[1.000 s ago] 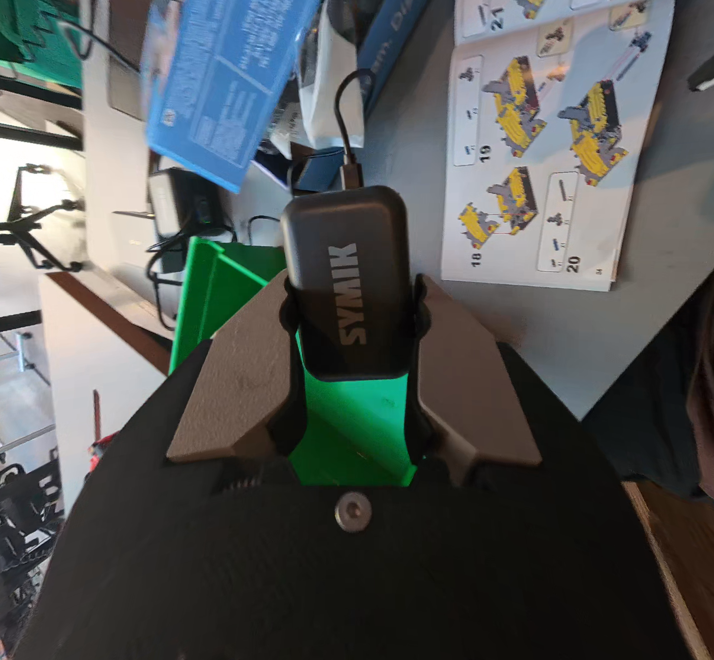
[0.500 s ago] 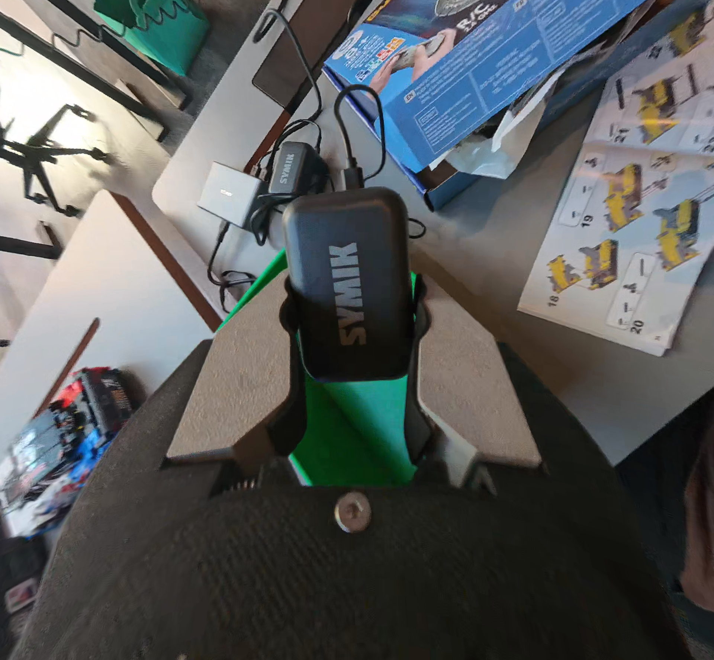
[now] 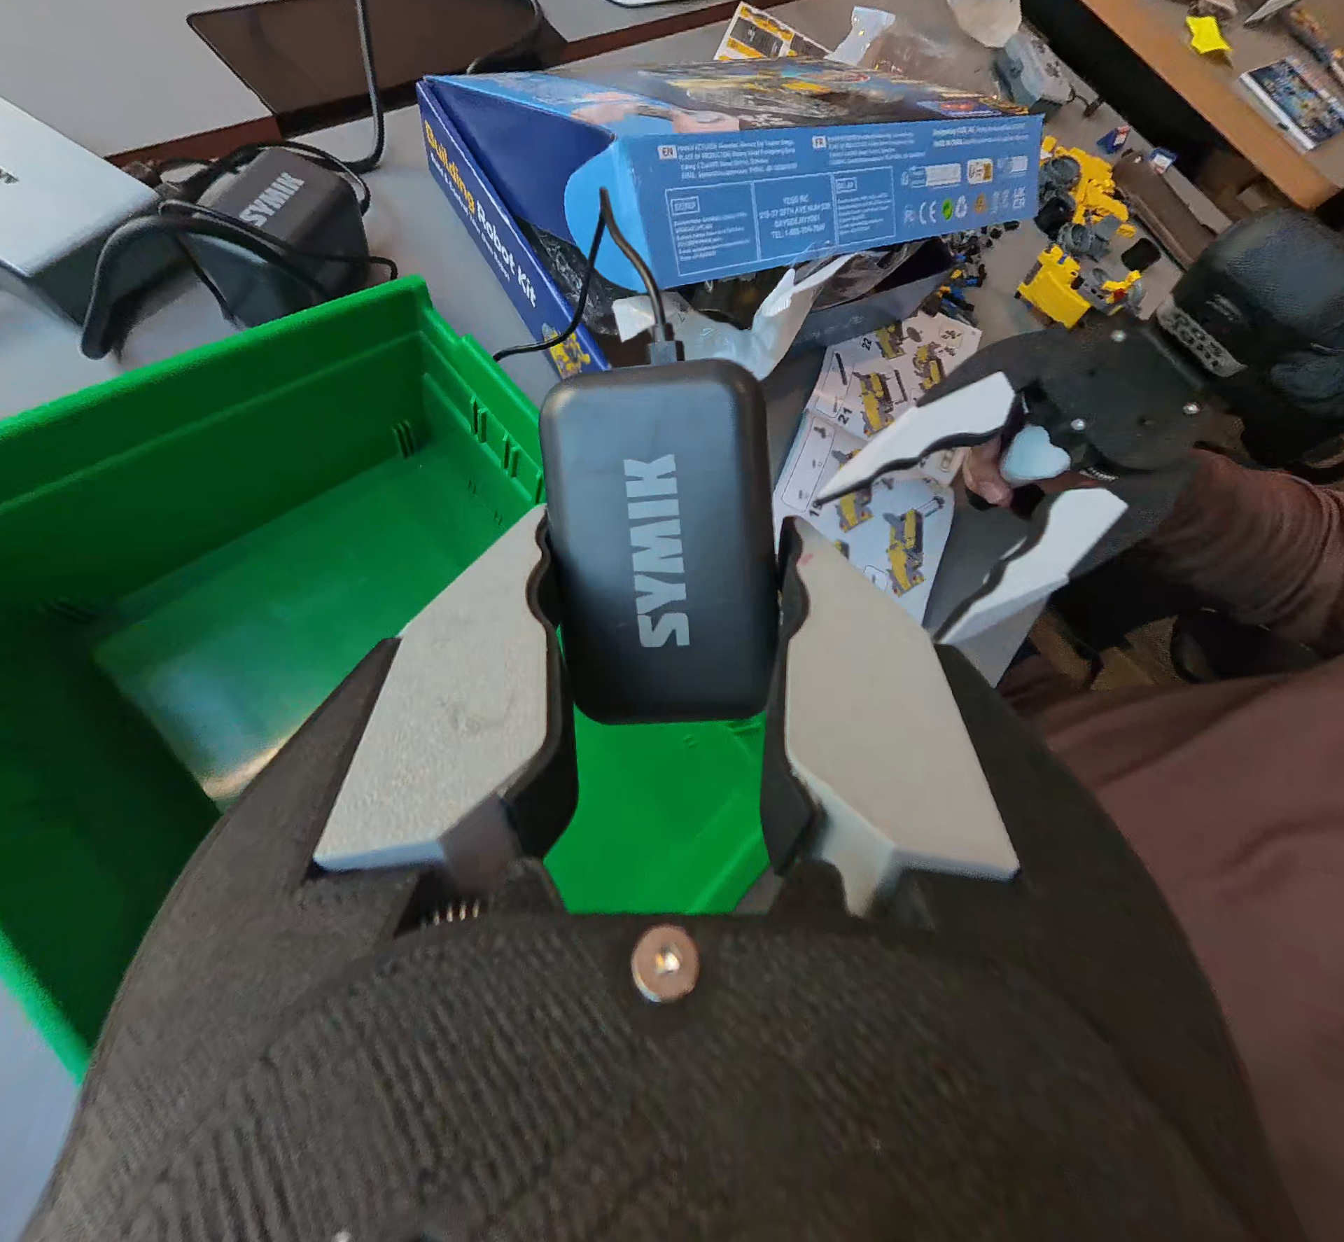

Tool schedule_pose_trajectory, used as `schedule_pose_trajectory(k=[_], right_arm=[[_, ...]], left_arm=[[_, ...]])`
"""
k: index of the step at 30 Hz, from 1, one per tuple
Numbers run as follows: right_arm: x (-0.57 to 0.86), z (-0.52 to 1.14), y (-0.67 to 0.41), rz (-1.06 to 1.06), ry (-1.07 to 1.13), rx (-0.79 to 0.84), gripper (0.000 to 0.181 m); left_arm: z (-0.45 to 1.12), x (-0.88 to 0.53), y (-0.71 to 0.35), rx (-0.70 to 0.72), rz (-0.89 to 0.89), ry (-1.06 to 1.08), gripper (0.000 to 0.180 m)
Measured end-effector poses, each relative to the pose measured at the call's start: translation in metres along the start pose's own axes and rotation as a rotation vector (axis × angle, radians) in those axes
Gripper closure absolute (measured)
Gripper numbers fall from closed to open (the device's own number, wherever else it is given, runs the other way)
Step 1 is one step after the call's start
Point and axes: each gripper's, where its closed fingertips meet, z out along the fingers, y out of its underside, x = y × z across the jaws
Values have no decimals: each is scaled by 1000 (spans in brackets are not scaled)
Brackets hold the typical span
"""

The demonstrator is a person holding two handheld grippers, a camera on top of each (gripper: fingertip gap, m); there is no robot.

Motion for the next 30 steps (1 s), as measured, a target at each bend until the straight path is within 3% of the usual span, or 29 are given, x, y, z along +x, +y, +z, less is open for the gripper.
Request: schedule_pose_trajectory(k=[7,9,11,16,20,24,26,30], right_arm=[[8,20,-15,95,-28,-104,94],[13,17,-28,77,-17,-66,94],[17,11,-42,68,-11,0,108],[29,-1,-79,284,-141,236,123],[23,-8,-110,435,-374,429,163],[28,5,-113,511,-394,471,157],[27,13,-115,527,-419,479,172],[32,24,-119,549,-428,485,173]], left_arm=[[-32,-4,4,28,121,-27,121],[-34,6,6,30,214,-24,121],[-32,12,12,28,302,-68,121],[-18,21,37,41,512,-243,121],[-4,38,40,135,494,-270,121],[2,36,37,218,420,-307,121],[5,38,39,242,381,-295,121],[6,29,42,233,332,-337,121]])
